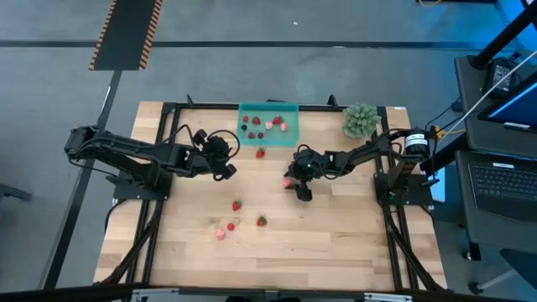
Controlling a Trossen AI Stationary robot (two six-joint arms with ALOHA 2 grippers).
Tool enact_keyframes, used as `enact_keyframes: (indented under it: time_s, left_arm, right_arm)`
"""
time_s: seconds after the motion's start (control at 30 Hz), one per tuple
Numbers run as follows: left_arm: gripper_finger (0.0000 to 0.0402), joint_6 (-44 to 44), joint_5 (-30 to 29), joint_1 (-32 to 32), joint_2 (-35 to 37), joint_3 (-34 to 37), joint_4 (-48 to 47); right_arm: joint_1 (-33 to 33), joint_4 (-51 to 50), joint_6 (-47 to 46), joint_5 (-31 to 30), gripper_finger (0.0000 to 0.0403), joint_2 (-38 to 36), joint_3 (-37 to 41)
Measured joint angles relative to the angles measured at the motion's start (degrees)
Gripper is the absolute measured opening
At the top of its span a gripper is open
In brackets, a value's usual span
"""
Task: Pick and placing Produce into tupperware
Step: Put the pink peach into the green container
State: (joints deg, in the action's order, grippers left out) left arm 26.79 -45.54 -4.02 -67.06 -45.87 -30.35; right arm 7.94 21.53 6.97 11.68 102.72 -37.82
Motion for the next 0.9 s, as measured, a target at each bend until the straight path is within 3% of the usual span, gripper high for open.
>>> enact_keyframes:
  time_s: [0.13, 0.5, 0.73, 0.9]
  left_arm:
    - [0.0101, 0.0, 0.01, -0.01, -0.01, 0.0, 0.0]
    - [0.0083, 0.0, 0.0, 0.0, 0.01, 0.0, -0.02]
    - [0.0075, 0.0, 0.02, -0.01, -0.01, 0.0, -0.04]
    - [0.0073, 0.0, 0.0, 0.01, 0.0, 0.0, -0.03]
  right_arm:
    - [0.0, -0.19, -1.44, -0.09, 0.023, 0.0, 0.0]
    - [0.01, 0.73, -6.86, -0.9, 0.0119, -0.17, -0.81]
    - [1.79, -2.48, -4.15, -1.59, 0.0119, -3.89, -7.52]
    - [5.21, -13.33, -0.38, -3.05, 0.0116, -6.15, -17.86]
